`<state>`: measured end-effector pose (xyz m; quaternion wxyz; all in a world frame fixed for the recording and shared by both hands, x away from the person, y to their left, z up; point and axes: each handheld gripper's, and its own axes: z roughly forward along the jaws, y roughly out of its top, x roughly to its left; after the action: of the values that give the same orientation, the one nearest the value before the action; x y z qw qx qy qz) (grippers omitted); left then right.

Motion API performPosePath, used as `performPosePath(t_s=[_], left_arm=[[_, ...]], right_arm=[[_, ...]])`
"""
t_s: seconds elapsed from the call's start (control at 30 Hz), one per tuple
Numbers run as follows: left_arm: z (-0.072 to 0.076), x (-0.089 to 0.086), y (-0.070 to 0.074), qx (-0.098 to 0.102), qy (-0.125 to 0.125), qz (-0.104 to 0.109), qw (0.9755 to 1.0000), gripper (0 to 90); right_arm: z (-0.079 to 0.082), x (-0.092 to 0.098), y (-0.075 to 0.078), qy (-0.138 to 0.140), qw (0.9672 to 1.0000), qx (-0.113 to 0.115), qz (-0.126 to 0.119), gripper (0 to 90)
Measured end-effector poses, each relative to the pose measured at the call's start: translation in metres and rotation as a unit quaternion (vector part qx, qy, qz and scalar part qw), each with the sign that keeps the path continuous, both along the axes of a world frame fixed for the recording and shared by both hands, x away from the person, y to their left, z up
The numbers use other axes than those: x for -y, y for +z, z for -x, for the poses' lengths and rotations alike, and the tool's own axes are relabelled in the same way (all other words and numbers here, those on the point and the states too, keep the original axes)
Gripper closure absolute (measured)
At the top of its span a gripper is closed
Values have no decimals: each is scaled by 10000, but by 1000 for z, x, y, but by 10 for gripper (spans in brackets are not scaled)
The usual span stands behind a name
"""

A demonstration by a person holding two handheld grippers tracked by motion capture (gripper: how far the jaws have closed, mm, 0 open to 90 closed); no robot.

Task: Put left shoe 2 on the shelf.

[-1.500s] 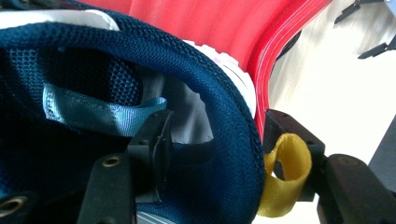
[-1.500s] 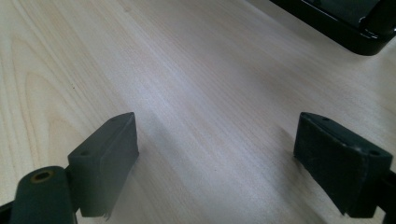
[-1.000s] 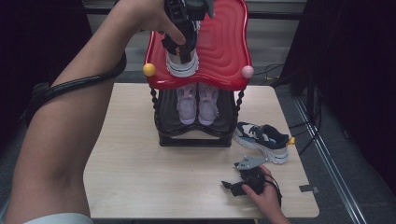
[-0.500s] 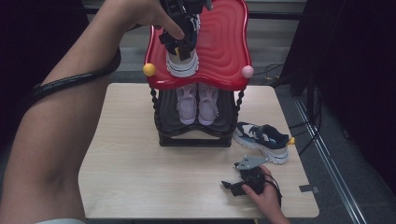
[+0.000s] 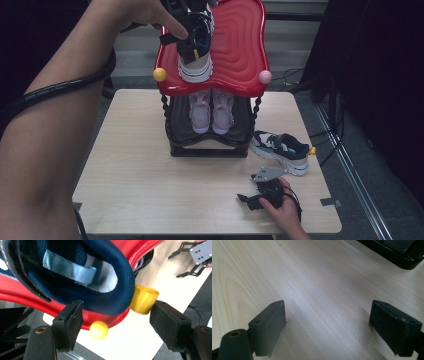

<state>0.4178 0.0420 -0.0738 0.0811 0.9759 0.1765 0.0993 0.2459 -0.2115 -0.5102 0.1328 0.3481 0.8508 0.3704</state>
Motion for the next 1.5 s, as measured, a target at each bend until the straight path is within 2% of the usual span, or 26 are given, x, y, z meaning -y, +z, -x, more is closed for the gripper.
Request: performPosePath(t_s=[0.17,0.2,0.37,0.4,0.5,0.63,0.7,0.83,1.0,1.13,1.5], left_arm=[[1,-5,-4,-96,67,-36,9999,271],[2,-6,-5,-98,128,14,9999,270],[3,-11,-8,-133,115,-11,9998,270],[4,-12,-9,-151,188,34,9997,270],[5,-18,-13,-206,183,-43,9996,270],[8,-25,-17,-271,283,-11,9992,274],[7,-28,-19,-291,276,-64,9992,274],[10,-33,-20,-320,358,-21,9988,274],[11,-38,-22,-341,342,-50,9988,274],[13,-42,-24,-357,416,59,9985,277],[16,-59,-32,-454,461,7,9979,275]], right_arm=[[0,0,0,8,10000,12,1,131],[0,0,0,4,10000,9,1,131],[0,0,0,0,10000,5,2,131],[0,0,0,0,10000,5,2,131],[0,0,0,-2,10000,0,0,131],[0,0,0,0,10000,6,3,131],[0,0,0,0,10000,5,3,131],[0,0,0,4,10000,9,4,131],[0,0,0,-1,10000,4,3,131],[0,0,0,0,10000,5,3,131],[0,0,0,6,10000,10,4,131]])
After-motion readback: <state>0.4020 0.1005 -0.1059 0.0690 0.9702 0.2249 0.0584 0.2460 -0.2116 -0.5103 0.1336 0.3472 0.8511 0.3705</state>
